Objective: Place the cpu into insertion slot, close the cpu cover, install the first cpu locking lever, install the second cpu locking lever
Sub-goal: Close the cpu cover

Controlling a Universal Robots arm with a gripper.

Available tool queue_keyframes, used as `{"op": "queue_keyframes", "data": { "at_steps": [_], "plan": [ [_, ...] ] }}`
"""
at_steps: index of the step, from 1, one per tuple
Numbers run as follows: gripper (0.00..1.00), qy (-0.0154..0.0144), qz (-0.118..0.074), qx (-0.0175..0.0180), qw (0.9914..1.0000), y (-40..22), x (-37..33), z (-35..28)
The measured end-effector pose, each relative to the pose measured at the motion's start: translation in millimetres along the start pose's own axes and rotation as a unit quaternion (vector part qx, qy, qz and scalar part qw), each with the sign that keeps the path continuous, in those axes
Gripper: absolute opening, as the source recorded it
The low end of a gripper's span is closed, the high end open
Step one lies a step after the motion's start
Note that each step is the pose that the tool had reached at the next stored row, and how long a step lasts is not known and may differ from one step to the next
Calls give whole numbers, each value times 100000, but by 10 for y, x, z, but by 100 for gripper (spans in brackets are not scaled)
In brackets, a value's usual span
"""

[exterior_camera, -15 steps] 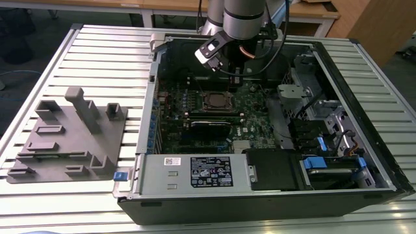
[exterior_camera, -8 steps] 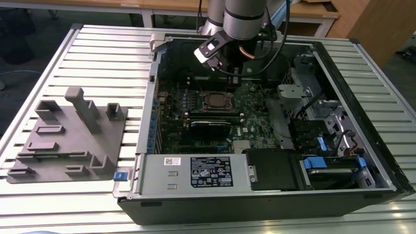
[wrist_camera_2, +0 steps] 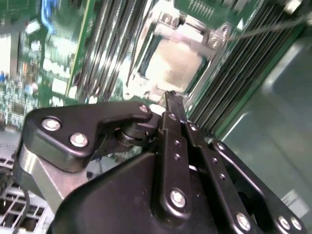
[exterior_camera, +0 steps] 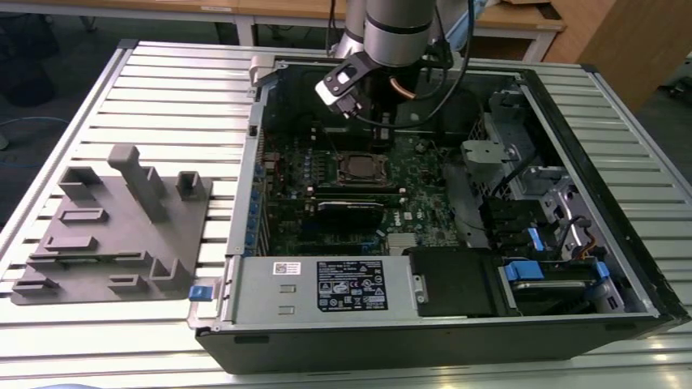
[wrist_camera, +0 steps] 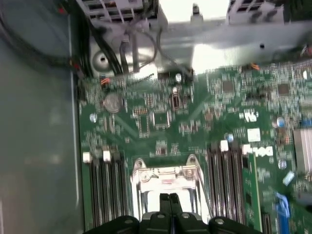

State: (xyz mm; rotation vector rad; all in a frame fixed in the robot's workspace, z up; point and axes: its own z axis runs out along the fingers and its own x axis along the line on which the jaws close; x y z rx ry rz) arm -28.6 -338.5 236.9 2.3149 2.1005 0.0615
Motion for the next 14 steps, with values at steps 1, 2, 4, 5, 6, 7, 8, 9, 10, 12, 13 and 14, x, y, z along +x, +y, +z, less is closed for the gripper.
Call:
{"op": "queue_keyframes", "data": {
  "at_steps": [1,2,4,5,6,7,8,9,10,12,13,14],
  "plan": [
    [11,0,-2,-4,100000,-41,-4,4],
    [11,2,-1,-5,100000,-80,-8,8],
    [11,-7,0,-2,100000,-152,-16,20],
    [11,1,-5,-6,100000,-178,-18,30],
    [11,4,2,-7,100000,-202,-20,40],
    [11,-6,1,-4,100000,-223,-23,50],
    [11,-10,1,-1,100000,-241,-25,60],
    [11,-11,-2,-3,100000,-254,-26,68],
    [11,-13,0,-1,100000,-258,-27,72],
    [11,-21,-10,4,100000,-259,-27,73],
    [11,-22,-9,6,100000,-260,-27,73],
    [11,-14,-5,0,100000,-261,-27,74]
  ]
}}
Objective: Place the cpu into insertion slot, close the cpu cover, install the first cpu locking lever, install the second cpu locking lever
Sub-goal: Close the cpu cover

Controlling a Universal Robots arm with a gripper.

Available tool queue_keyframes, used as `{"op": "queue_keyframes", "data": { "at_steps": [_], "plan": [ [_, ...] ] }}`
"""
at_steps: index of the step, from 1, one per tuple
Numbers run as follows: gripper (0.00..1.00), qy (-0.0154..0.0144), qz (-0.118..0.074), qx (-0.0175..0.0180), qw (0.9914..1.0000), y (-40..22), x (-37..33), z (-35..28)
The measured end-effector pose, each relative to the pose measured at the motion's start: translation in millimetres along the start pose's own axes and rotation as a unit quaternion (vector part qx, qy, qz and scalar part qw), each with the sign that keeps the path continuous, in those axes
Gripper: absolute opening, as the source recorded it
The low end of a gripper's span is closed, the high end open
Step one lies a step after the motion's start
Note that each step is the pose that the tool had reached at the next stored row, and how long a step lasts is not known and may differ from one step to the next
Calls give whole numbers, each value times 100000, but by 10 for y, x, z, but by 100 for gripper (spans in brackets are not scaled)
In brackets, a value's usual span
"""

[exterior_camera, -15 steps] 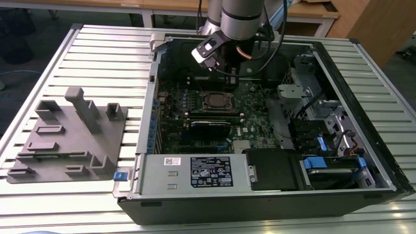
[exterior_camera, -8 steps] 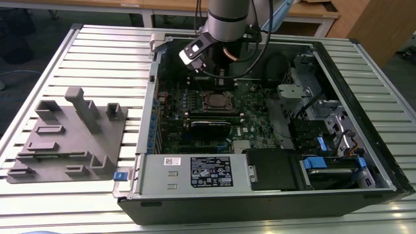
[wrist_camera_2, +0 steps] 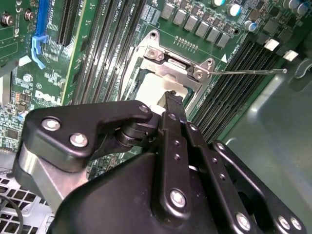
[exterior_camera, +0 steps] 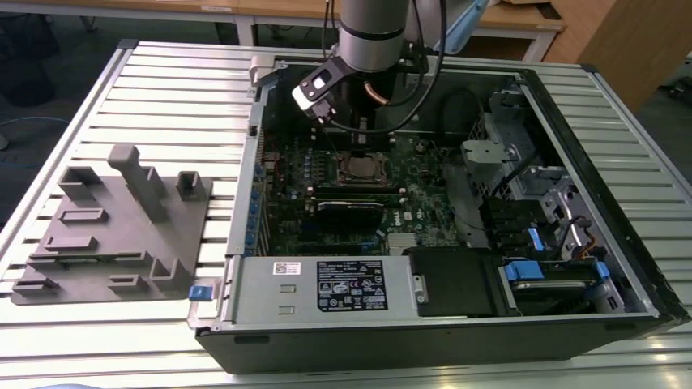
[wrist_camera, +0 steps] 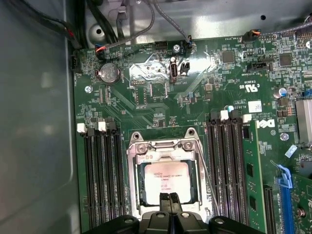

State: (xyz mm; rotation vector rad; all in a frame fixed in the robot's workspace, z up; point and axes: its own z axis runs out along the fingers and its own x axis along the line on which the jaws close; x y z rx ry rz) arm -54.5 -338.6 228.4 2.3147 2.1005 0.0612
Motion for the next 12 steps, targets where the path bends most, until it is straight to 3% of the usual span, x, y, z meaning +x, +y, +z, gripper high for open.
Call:
{"op": "queue_keyframes", "data": {
  "at_steps": [12],
  "plan": [
    [11,6,6,-1,100000,1,0,20]
  ]
}}
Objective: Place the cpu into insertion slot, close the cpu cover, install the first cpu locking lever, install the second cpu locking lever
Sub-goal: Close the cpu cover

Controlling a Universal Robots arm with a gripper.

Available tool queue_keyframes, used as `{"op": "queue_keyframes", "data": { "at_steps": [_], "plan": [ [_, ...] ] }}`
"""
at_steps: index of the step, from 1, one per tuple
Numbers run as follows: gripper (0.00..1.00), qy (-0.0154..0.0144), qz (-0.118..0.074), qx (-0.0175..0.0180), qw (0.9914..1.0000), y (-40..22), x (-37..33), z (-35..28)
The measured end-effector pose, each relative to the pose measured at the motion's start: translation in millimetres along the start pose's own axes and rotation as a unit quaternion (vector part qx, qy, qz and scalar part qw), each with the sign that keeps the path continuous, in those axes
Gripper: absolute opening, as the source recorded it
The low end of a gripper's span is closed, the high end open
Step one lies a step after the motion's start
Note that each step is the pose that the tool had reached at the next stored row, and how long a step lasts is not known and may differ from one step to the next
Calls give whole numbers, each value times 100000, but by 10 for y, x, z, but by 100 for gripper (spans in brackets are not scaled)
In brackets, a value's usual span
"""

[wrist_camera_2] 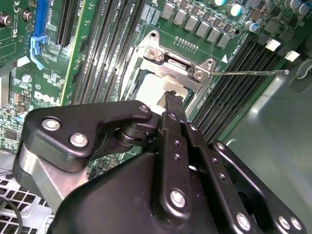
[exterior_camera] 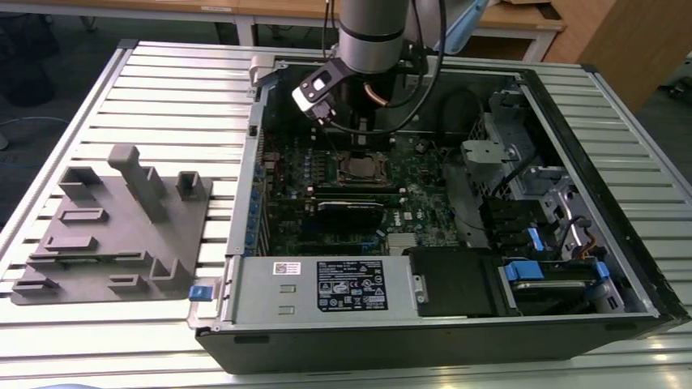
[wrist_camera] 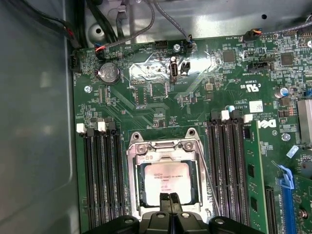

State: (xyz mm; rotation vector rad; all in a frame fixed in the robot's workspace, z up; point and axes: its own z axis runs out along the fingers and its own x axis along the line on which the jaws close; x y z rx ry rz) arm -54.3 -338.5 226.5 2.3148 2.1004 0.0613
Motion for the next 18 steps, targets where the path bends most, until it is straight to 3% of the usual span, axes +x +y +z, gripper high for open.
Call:
{"op": "queue_keyframes", "data": {
  "at_steps": [5,9,14,18],
  "plan": [
    [11,13,-477,12,99999,0,-1,20],
    [11,140,-3688,67,99932,0,-1,33],
    [11,308,-8256,154,99658,-1,-1,49],
    [11,443,-11882,224,99290,-1,-1,58]
  ]
}}
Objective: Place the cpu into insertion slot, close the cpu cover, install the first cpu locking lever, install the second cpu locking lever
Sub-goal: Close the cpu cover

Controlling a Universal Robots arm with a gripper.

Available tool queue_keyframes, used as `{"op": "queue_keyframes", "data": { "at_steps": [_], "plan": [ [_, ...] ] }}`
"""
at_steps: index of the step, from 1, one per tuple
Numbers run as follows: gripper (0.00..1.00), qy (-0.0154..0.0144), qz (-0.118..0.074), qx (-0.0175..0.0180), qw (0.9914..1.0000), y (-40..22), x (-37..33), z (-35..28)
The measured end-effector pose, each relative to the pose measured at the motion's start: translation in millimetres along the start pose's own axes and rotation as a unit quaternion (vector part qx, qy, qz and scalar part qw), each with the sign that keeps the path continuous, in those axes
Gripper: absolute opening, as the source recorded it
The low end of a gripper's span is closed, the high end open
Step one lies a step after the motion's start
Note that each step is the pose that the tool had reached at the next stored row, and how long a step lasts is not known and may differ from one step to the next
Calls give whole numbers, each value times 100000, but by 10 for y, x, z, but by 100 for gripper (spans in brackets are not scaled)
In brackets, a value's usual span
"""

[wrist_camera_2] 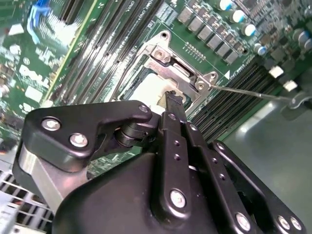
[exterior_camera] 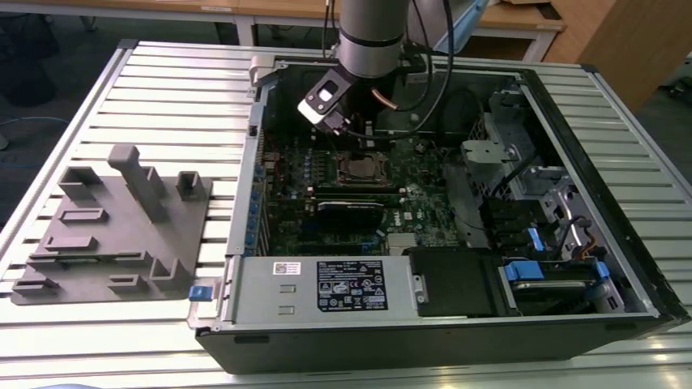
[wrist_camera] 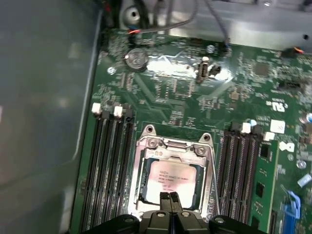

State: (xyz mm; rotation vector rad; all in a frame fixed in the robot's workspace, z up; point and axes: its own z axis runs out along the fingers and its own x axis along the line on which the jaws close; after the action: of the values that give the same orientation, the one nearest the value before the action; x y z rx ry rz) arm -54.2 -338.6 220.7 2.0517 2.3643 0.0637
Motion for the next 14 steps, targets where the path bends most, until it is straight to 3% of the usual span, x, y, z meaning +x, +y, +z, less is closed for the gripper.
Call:
{"op": "queue_keyframes", "data": {
  "at_steps": [4,7,11,14],
  "plan": [
    [11,140,-3593,64,99935,0,0,4],
    [11,244,-6367,118,99797,0,0,5],
    [11,382,-9949,182,99503,0,0,8],
    [11,485,-12679,234,99191,0,0,10]
  ]
}}
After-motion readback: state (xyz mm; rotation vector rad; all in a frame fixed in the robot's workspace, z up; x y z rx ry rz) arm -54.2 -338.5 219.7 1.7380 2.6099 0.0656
